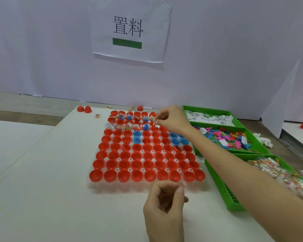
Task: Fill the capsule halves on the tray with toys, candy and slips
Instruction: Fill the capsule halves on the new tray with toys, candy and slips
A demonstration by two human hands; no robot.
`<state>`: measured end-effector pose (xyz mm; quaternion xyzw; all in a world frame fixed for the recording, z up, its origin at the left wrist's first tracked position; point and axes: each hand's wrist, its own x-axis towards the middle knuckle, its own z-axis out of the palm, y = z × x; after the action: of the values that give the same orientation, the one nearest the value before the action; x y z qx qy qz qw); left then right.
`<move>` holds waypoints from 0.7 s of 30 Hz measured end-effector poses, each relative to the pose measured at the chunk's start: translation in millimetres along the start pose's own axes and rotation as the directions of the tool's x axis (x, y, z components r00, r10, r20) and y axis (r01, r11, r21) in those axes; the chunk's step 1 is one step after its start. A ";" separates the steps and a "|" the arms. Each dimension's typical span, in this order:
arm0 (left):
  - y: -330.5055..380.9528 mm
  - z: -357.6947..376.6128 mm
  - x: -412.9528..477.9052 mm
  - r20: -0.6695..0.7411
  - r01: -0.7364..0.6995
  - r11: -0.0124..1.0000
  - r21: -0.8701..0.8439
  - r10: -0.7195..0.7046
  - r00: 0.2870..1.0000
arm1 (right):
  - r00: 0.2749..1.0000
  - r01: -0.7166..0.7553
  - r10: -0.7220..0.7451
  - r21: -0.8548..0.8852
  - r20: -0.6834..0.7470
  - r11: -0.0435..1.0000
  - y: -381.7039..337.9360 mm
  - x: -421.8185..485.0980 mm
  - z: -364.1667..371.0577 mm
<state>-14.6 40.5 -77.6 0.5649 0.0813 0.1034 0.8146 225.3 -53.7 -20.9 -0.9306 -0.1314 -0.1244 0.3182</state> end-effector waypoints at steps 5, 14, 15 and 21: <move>-0.6 -0.9 1.4 0.004 0.015 1.000 -0.003 -0.015 1.000 | 1.000 -0.027 0.027 -0.026 0.005 0.999 4.6 2.3 15.2; 1.7 -0.7 0.6 -0.001 0.022 1.000 -0.005 -0.022 1.000 | 0.998 -0.051 0.054 -0.138 0.017 0.989 -5.5 1.4 22.4; 2.0 -0.7 0.9 -0.001 0.020 1.000 -0.002 -0.020 1.000 | 0.998 -0.054 0.057 -0.149 0.012 0.987 -6.6 1.7 22.9; 2.4 -0.3 0.1 0.001 0.022 1.000 0.006 -0.022 1.000 | 0.996 -0.085 0.082 -0.192 -0.028 0.978 -10.1 1.8 28.9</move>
<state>-14.8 41.6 -75.5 0.5666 0.0871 0.0939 0.8140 228.0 -27.6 -36.8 -0.9604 -0.0763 -0.1324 0.2328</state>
